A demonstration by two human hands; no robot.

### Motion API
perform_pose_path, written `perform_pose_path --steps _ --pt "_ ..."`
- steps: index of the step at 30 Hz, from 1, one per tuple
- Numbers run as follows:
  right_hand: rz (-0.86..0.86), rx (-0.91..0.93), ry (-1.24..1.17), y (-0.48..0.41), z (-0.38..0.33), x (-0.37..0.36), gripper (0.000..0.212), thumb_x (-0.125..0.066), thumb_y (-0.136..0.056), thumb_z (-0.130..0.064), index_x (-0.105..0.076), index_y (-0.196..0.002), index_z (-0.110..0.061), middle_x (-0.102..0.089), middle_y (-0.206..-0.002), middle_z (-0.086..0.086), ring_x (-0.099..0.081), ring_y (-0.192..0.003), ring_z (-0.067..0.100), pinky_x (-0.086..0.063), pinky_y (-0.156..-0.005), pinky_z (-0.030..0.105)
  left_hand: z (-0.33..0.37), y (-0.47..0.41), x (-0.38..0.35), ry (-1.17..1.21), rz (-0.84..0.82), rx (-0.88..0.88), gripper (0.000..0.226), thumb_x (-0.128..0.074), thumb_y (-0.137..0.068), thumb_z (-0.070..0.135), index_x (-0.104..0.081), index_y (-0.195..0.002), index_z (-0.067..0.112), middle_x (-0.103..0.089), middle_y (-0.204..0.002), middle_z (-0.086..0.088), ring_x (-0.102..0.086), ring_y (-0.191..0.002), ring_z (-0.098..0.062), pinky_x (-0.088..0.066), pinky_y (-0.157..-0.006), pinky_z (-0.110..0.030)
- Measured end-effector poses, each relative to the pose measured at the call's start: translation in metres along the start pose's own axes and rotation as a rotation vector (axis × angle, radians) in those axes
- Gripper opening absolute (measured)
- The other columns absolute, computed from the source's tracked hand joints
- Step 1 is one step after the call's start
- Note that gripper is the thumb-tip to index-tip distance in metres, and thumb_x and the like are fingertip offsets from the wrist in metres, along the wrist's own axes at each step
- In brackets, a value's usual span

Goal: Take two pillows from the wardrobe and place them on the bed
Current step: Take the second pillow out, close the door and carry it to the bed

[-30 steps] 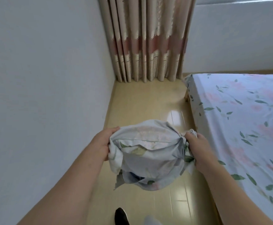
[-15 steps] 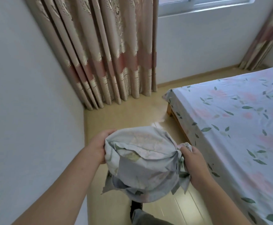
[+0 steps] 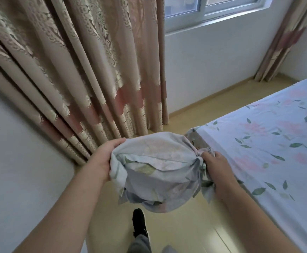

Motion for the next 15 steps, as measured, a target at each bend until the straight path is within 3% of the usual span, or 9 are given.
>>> perform_pose_path --steps 3,5,7,10,12,15 --pt "0.078 -0.001 -0.031 -0.059 -0.034 -0.03 0.032 -0.067 -0.085 -0.037 -0.07 -0.102 -0.01 -0.076 -0.102 0.015 -0.071 -0.099 0.036 -0.054 -0.095 0.055 0.068 -0.062 -0.017 -0.059 -0.087 0.003 0.03 -0.062 -0.091 0.033 -0.071 -0.094 0.005 -0.071 -0.082 -0.014 -0.068 -0.073 -0.029 -0.054 -0.073 -0.036" --pt "0.145 -0.026 -0.058 -0.097 -0.06 -0.043 0.046 -0.065 -0.077 -0.043 -0.068 -0.104 -0.005 -0.074 -0.103 0.02 -0.071 -0.098 0.04 -0.055 -0.092 0.057 0.124 -0.106 -0.036 -0.148 -0.125 -0.007 0.03 -0.066 -0.088 0.033 -0.074 -0.097 0.006 -0.072 -0.084 -0.014 -0.07 -0.075 -0.029 -0.055 -0.075 -0.036" --pt "0.22 -0.033 -0.1 -0.138 -0.09 -0.049 0.046 -0.064 -0.077 -0.043 -0.065 -0.101 -0.005 -0.073 -0.102 0.022 -0.07 -0.096 0.043 -0.056 -0.089 0.059 0.187 -0.15 -0.065 -0.23 -0.169 -0.021 0.032 -0.071 -0.083 0.036 -0.076 -0.099 0.009 -0.073 -0.086 -0.014 -0.071 -0.075 -0.03 -0.057 -0.073 -0.036" --pt "0.308 -0.021 -0.15 -0.184 -0.129 -0.046 0.034 -0.064 -0.085 -0.037 -0.063 -0.093 -0.004 -0.067 -0.092 0.023 -0.065 -0.08 0.032 -0.052 -0.074 0.045 0.255 -0.203 -0.114 -0.347 -0.178 -0.102 0.034 -0.077 -0.076 0.04 -0.08 -0.093 0.01 -0.077 -0.092 -0.013 -0.074 -0.078 -0.03 -0.059 -0.076 -0.039" --pt "0.38 0.0 -0.206 -0.225 -0.146 -0.041 0.037 -0.063 -0.088 -0.033 -0.063 -0.098 0.002 -0.065 -0.089 0.022 -0.059 -0.078 0.027 -0.044 -0.07 0.038 0.297 -0.245 -0.157 -0.385 -0.231 -0.2 0.036 -0.076 -0.08 0.039 -0.078 -0.102 0.011 -0.076 -0.098 -0.013 -0.073 -0.084 -0.029 -0.059 -0.076 -0.038" --pt "0.431 0.014 -0.279 -0.297 -0.162 -0.033 0.051 -0.065 -0.077 -0.048 -0.067 -0.097 -0.001 -0.067 -0.087 0.015 -0.064 -0.084 0.03 -0.045 -0.072 0.039 0.346 -0.311 -0.226 -0.411 -0.315 -0.341 0.059 -0.079 -0.077 0.035 -0.063 -0.13 0.013 -0.07 -0.119 -0.015 -0.07 -0.102 -0.028 -0.057 -0.084 -0.039"
Point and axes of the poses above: each hand's wrist, its own y-axis away from the middle knuckle, its own x-axis out of the back of the hand, z = x × y, the point moved 3 cm from there along -y, towards the middle knuckle
